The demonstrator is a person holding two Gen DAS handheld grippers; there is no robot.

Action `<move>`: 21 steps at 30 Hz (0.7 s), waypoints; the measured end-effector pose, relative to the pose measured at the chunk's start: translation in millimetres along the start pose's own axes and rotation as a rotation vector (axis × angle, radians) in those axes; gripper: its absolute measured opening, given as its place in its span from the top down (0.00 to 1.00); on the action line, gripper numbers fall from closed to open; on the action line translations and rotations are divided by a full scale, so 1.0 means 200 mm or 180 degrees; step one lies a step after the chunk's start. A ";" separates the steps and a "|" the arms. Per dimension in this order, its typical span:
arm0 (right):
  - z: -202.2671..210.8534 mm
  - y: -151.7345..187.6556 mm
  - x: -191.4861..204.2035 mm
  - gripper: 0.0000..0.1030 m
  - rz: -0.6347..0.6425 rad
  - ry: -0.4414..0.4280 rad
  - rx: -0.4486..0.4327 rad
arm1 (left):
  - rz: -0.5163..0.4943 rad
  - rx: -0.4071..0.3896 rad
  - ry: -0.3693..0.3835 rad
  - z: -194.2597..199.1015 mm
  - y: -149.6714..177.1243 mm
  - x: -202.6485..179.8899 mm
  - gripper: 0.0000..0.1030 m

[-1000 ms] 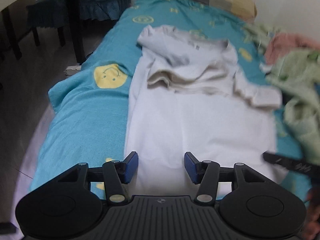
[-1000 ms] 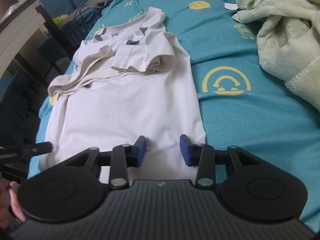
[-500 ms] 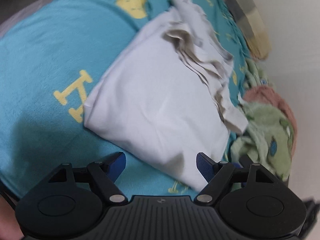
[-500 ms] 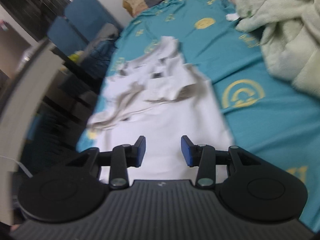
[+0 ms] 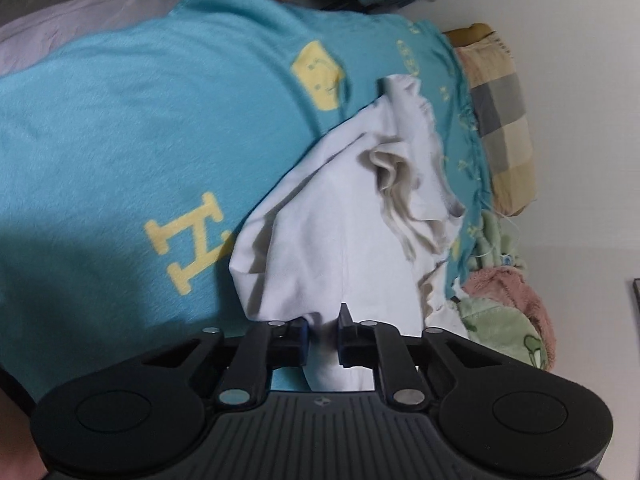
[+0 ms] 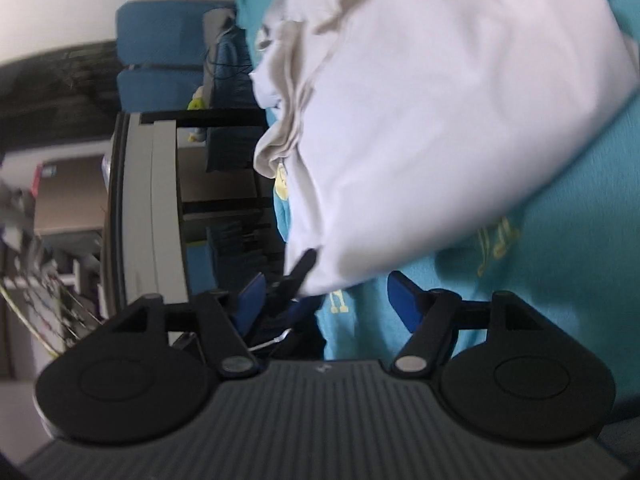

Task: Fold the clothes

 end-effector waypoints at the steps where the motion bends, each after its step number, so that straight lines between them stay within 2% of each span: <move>1: 0.00 -0.01 -0.02 0.32 -0.0077 -0.0015 -0.0029 | -0.0037 -0.0057 0.0033 0.02 0.00 -0.02 0.89; 8: 0.21 -0.15 -0.11 0.33 -0.0176 0.0198 -0.1025 | -0.0144 -0.0216 0.0158 0.09 -0.01 -0.08 0.90; 10: 0.26 -0.17 -0.11 0.41 -0.0083 0.0322 -0.1284 | -0.0141 -0.0228 0.0173 0.10 -0.01 -0.07 0.91; 11: 0.29 -0.18 -0.10 0.49 -0.0045 0.0373 -0.1389 | -0.0150 -0.0244 0.0185 0.11 -0.01 -0.07 0.91; 12: 0.30 -0.19 -0.09 0.65 0.0031 0.0430 -0.1424 | -0.0167 -0.0265 0.0201 0.13 -0.01 -0.06 0.91; 14: 0.31 -0.20 -0.07 0.86 0.0182 0.0544 -0.1493 | -0.0212 -0.0307 0.0232 0.16 -0.02 -0.06 0.91; 15: 0.31 -0.20 -0.05 0.90 0.0275 0.0552 -0.1498 | -0.0249 -0.0324 0.0248 0.18 -0.02 -0.07 0.91; 21: 0.33 -0.19 0.18 0.91 0.0782 0.0483 -0.1608 | -0.0376 -0.0349 0.0345 0.30 -0.01 -0.15 0.92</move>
Point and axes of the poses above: each gripper's, at about its wrist camera, not at the fingertips, and z roughly against the way its jaws point, x to its left, y to its underside, the point moved 4 cm from there along -z, roughly the way its jaws point, and after that the axes turned 11 degrees about -y, right-handed, at the moved point
